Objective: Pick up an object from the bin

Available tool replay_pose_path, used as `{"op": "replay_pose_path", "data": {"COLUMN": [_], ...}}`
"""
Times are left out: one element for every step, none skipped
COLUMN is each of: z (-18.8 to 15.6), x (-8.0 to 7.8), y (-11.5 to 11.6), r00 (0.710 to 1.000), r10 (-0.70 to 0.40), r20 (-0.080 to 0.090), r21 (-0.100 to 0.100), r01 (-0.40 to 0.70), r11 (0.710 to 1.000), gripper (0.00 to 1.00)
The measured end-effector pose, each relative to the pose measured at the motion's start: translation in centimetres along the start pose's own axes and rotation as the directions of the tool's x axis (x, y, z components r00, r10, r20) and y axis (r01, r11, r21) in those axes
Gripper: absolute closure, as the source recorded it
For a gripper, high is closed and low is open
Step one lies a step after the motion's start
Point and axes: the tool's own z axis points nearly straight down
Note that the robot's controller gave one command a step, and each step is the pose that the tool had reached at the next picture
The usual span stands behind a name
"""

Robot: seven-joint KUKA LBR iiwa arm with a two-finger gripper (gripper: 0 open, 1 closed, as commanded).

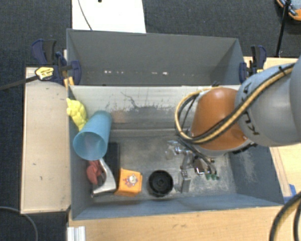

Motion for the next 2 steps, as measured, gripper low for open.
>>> {"op": "replay_pose_path", "data": {"z": [0.5, 2.2], "x": [0.1, 1.2], "y": [0.4, 3.2], "r00": [0.998, 0.965], "r10": [-0.056, -0.264], "r20": [-0.001, 0.001], "r21": [0.000, 0.001], "r01": [0.056, 0.264], "r11": [0.998, 0.965], "gripper": [0.00, 0.00]}}
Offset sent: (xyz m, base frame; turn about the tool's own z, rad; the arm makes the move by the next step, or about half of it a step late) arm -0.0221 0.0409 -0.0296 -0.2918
